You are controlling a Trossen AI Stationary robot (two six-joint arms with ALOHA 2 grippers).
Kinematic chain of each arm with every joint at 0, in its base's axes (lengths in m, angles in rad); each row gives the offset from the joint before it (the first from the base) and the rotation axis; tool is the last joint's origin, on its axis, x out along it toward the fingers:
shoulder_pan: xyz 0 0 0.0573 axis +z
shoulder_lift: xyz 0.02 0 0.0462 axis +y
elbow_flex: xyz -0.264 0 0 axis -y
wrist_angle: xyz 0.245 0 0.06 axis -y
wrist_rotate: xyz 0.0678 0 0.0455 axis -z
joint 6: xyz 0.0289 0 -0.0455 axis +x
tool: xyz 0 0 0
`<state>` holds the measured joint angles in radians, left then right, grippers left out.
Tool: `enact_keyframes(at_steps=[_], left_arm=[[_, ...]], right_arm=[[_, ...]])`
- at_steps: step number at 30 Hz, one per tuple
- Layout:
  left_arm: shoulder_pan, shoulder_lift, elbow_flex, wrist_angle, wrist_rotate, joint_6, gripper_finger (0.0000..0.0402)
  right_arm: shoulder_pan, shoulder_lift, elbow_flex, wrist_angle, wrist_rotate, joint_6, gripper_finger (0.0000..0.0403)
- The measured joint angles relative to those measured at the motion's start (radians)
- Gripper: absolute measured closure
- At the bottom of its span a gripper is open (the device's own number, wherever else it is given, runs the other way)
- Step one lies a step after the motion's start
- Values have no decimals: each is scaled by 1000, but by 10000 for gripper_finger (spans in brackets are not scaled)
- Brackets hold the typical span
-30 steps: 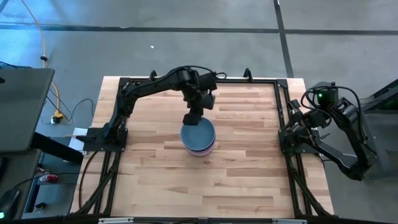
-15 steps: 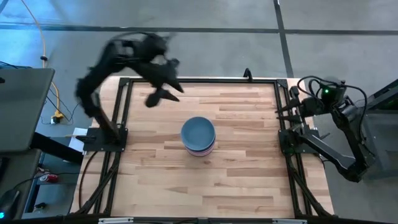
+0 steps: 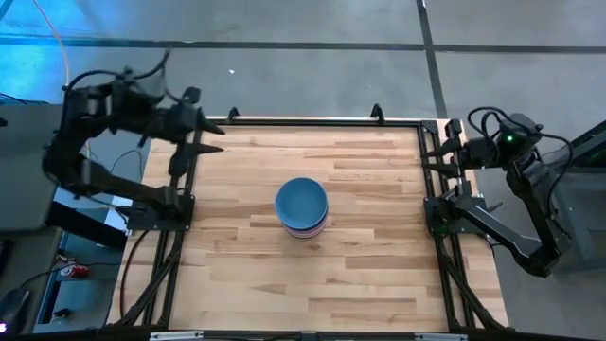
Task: Nest bowls inside each other
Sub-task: Return to Home Position
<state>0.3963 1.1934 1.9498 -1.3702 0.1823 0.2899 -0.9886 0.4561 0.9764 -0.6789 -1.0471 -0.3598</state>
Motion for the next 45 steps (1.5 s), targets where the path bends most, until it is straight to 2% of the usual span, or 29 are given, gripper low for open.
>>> enact_keyframes(at_steps=[5,13,16,21,30,36,40,45], left_arm=[[0,-194,-226,112,-46,-37,229],[0,-505,-633,415,-48,-120,229],[0,-594,-764,531,-54,-155,229],[0,-704,-961,705,-136,-192,229],[0,-789,-1279,1182,-298,-253,229],[0,-788,-1436,1396,-307,-299,229],[0,-788,-1526,1511,-307,-356,229],[-4,-788,-1626,1628,-316,-419,229]], right_arm=[[0,0,0,36,13,48,311],[0,0,0,48,173,147,311],[0,1,0,59,186,195,311],[0,2,0,62,238,280,311],[0,2,0,39,257,319,311],[0,-19,-85,78,258,354,311],[1,-40,-198,183,257,389,311],[1,-65,-349,397,257,485,311]])
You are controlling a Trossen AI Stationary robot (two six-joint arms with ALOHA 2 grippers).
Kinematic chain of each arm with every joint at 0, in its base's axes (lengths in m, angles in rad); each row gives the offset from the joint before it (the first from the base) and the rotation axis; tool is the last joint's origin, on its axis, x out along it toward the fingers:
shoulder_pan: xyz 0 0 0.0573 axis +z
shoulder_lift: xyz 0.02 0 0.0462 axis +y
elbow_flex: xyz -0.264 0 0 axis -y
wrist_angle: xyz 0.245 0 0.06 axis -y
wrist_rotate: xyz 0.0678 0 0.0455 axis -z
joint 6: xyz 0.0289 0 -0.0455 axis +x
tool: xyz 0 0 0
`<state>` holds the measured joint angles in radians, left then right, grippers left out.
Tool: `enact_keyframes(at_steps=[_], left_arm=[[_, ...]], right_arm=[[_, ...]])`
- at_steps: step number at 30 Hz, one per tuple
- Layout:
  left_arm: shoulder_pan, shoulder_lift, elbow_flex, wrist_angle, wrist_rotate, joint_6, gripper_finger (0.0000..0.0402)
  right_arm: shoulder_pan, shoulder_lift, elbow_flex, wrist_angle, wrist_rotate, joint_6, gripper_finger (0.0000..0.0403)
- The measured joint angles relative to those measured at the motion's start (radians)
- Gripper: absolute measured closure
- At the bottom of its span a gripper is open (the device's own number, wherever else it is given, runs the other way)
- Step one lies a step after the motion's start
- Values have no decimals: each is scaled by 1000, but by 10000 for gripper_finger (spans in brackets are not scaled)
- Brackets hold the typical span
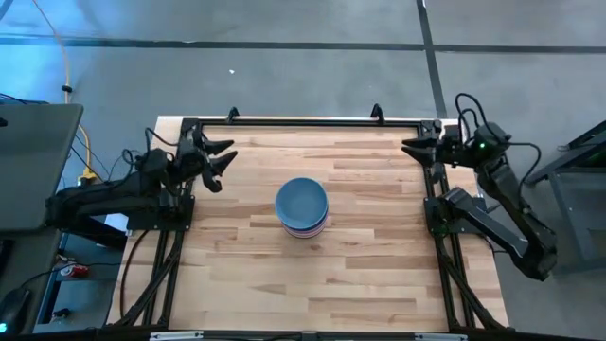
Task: Nest bowls inside each other
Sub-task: Return to Home Position
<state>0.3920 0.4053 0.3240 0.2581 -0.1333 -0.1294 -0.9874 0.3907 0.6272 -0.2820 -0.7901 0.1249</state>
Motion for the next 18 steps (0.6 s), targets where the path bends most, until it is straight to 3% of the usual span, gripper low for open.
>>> enact_keyframes(at_steps=[9,18], left_arm=[[-140,52,-200,321,-185,-51,229],[-275,193,-227,460,-287,-1,229]], right_arm=[[108,-38,-225,394,0,109,311],[329,-35,-291,429,50,1,311]])
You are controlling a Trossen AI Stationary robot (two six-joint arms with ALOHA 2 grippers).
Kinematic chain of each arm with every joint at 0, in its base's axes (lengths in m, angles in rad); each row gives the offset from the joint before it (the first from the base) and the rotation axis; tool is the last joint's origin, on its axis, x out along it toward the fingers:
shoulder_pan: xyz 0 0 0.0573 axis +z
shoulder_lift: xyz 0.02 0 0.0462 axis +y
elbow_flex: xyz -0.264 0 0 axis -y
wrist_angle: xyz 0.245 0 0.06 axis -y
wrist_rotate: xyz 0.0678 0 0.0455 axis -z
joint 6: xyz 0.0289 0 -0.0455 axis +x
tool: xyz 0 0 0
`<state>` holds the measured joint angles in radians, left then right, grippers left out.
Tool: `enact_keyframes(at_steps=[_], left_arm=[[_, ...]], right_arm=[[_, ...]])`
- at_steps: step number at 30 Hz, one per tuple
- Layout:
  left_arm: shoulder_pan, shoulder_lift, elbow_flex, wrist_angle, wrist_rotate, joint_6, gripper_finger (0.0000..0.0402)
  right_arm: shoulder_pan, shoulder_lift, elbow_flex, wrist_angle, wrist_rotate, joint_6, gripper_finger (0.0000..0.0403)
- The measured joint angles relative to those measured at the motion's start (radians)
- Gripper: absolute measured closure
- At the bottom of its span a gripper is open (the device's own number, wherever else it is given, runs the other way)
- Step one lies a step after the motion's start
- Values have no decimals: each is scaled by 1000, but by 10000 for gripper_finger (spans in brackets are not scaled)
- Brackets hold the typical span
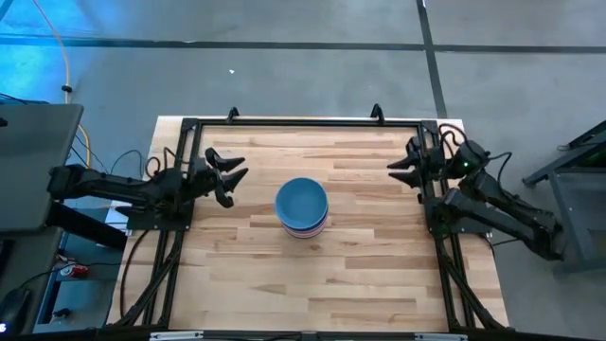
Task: Nest bowls inside each other
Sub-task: Return to Home Position
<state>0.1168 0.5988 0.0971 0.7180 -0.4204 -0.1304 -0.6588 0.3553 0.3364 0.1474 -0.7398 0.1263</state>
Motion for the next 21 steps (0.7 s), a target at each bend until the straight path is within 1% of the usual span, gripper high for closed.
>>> enact_keyframes(at_steps=[2,5,8,10,15,21], left_arm=[[-18,32,0,6,-9,19,229],[-42,69,0,6,-10,100,229],[-63,82,0,9,-8,198,229],[-77,80,0,15,11,251,229],[-107,23,-15,7,56,335,229],[-120,-88,-85,27,57,370,229]], right_arm=[[53,0,-14,1,24,-24,311],[119,3,-36,0,88,-62,311],[164,16,-49,-1,136,-95,311],[189,23,-51,0,148,-107,311],[241,29,-51,1,158,-158,311],[300,31,-51,44,157,-240,311]])
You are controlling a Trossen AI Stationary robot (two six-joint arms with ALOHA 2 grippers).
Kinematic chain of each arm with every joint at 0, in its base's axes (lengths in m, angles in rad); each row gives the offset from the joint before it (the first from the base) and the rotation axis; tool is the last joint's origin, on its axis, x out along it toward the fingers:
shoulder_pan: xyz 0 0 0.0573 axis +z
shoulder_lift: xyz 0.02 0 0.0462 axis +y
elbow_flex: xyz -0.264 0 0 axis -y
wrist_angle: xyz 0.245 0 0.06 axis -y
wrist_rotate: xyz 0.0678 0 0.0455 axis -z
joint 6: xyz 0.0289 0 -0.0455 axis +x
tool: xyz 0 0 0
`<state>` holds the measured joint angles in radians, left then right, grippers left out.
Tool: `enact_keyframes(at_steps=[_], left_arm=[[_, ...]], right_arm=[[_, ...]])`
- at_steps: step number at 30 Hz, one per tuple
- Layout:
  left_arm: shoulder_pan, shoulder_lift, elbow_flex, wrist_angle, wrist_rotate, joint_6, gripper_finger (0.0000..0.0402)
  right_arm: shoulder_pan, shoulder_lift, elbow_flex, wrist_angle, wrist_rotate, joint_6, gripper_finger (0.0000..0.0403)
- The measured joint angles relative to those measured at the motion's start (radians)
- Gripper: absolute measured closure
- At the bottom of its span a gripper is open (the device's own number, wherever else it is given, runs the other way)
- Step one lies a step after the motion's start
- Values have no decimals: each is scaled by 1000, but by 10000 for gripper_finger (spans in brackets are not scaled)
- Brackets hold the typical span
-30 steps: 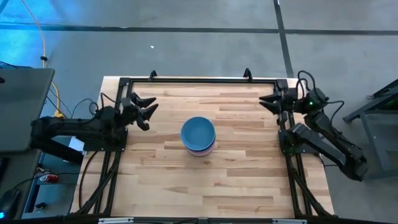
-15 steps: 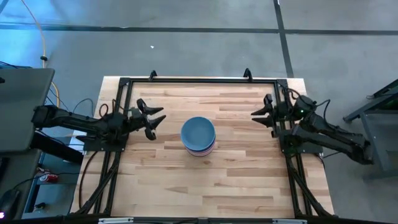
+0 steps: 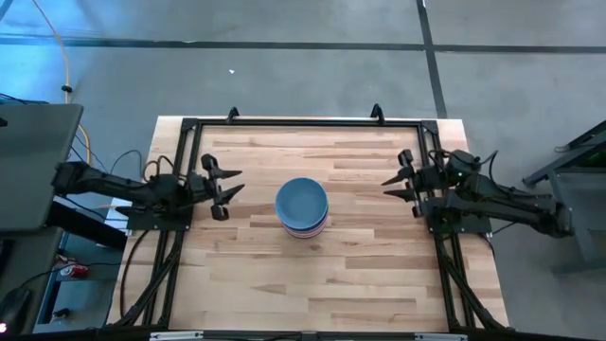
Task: Nest bowls inside each other
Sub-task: Return to Home Position
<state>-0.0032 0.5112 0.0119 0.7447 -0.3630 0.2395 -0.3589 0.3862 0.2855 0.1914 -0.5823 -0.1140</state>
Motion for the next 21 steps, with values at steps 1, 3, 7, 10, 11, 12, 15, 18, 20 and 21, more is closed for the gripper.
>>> enact_keyframes(at_steps=[1,3,7,10,11,12,15,18,20,21], left_arm=[[0,-21,-2,-23,0,0,229],[0,-58,-1,-45,-3,6,229],[0,-107,0,-52,1,53,229],[0,-138,0,-65,0,83,229],[0,-148,0,-75,0,88,229],[0,-158,0,-85,1,89,229],[0,-191,0,-123,24,74,229],[0,-225,0,-197,35,27,229],[0,-248,0,-246,35,-5,229],[0,-257,0,-266,36,-21,229]], right_arm=[[8,0,0,10,0,-12,311],[20,0,0,21,0,-34,311],[29,0,0,24,0,-55,311],[28,0,0,15,-2,-69,311],[28,0,0,14,-4,-76,311],[28,0,0,13,-6,-83,311],[28,-1,0,8,-13,-104,311],[28,-1,0,6,-19,-105,311],[27,-7,0,0,-29,-105,311],[26,-11,0,-3,-30,-105,311]])
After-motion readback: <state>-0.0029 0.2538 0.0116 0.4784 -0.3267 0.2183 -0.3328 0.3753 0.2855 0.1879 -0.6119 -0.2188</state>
